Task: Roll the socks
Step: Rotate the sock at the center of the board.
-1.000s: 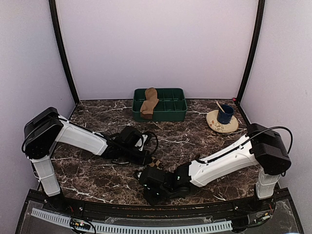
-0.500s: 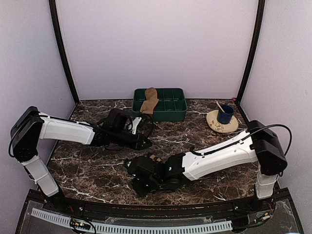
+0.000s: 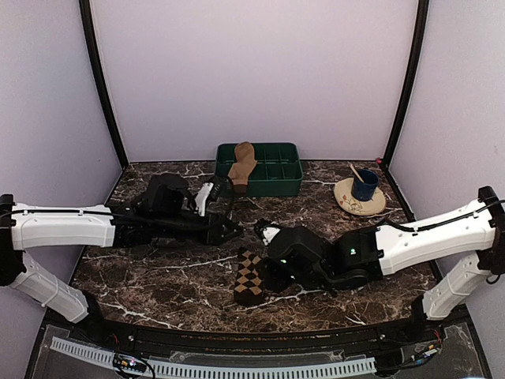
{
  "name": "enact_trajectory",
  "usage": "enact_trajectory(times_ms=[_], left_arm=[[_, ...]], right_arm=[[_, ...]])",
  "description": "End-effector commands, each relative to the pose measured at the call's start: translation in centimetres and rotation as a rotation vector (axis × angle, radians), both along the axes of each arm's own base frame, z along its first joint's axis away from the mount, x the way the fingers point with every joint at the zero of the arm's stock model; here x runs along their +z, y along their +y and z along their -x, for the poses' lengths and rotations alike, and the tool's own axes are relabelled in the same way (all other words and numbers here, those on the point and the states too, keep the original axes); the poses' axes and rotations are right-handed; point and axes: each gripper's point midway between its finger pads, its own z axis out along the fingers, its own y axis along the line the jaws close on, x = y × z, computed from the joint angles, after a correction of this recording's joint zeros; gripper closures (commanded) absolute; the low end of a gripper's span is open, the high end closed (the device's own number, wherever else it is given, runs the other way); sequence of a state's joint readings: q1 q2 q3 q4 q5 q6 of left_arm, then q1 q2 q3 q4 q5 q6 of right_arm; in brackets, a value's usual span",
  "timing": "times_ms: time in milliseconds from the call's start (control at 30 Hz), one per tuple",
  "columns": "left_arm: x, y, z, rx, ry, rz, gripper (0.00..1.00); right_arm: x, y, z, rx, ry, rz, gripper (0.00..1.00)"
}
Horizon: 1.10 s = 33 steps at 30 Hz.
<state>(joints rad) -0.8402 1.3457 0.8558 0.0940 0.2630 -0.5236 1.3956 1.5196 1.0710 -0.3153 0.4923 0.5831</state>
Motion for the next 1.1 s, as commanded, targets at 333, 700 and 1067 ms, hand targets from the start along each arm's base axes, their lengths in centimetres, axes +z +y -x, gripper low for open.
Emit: enact_trajectory(times_ms=[333, 700, 1067], left_arm=[[-10.8, -2.9, 7.2, 0.035, 0.088, -0.372, 0.80], [-15.2, -2.1, 6.5, 0.084, 0.099, -0.540, 0.89], [-17.3, -0.9, 6.7, 0.101, 0.131, -0.612, 0.91]], right_arm=[[-5.7, -6.7, -6.5, -0.161, -0.070, 0.012, 0.40], [-10.5, -4.6, -7.5, -0.103, -0.008, -0.005, 0.40], [-12.1, -2.0, -7.8, -0.033, 0.018, -0.041, 0.40]])
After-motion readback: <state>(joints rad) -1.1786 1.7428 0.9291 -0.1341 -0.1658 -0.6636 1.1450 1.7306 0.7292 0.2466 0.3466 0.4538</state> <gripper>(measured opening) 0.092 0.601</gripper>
